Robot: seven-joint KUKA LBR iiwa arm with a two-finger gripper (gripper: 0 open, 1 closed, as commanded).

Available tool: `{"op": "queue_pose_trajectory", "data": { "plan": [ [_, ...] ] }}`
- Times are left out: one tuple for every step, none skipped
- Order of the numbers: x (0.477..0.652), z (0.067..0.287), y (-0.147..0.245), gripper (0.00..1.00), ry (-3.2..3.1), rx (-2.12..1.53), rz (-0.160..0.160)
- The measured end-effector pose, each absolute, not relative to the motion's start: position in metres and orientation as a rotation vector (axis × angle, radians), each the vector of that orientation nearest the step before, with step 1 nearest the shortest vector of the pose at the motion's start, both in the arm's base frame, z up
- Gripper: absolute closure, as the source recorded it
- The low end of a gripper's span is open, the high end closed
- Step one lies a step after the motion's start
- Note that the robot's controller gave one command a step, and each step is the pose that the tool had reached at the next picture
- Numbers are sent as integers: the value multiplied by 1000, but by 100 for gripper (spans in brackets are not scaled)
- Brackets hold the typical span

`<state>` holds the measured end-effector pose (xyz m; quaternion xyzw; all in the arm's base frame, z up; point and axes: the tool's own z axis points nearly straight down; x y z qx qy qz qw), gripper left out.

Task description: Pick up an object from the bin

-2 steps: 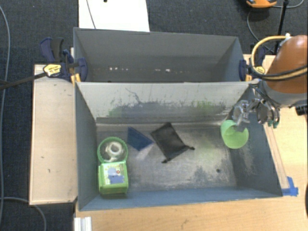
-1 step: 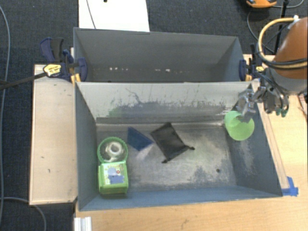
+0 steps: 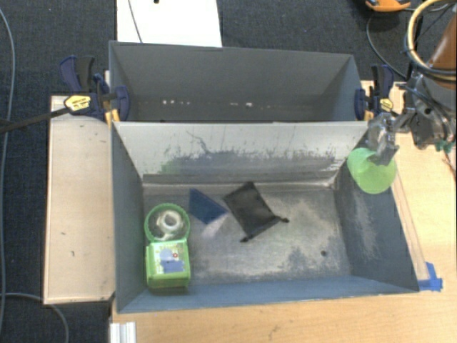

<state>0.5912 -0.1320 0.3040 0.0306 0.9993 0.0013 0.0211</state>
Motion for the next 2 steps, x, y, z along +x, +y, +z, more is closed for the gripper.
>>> {"op": "queue_pose_trajectory", "data": {
  "plan": [
    [592, 264, -122, 100, 3089, 93, 2],
    [590, 209, -119, 100, 3100, 93, 5]
  ]
}}
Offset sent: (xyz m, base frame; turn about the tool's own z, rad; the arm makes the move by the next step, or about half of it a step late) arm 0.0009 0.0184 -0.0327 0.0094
